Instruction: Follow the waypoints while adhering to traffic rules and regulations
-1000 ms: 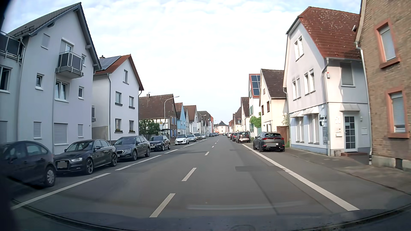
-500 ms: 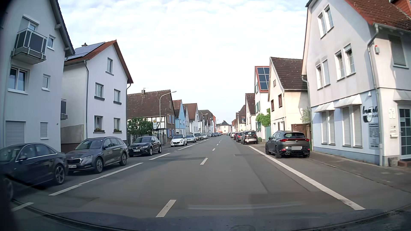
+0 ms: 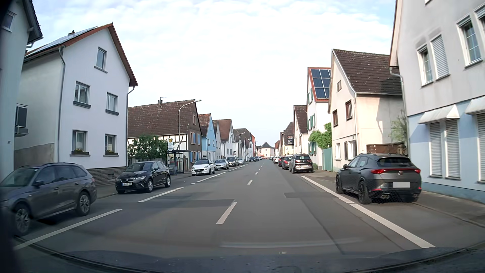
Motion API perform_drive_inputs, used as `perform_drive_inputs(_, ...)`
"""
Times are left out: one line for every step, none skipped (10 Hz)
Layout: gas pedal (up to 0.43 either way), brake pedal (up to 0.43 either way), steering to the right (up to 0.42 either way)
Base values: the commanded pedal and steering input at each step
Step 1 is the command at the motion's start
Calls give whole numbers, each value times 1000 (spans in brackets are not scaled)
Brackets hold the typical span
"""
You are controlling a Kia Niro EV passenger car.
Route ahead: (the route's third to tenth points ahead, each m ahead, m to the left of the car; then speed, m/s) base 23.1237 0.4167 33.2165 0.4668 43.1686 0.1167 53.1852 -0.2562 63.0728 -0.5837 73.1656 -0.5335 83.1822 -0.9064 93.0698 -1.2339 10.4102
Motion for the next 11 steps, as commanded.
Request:
perform_drive_inputs(98, 0, -4)
perform_drive_inputs(98, 0, -4)
perform_drive_inputs(98, 0, -4)
perform_drive_inputs(98, 0, -4)
perform_drive_inputs(98, 0, -4)
perform_drive_inputs(98, 0, -4)
perform_drive_inputs(98, 0, -2)
perform_drive_inputs(98, 0, 0)
perform_drive_inputs(98, 0, 2)
perform_drive_inputs(98, 0, 5)
perform_drive_inputs(98, 0, 6)
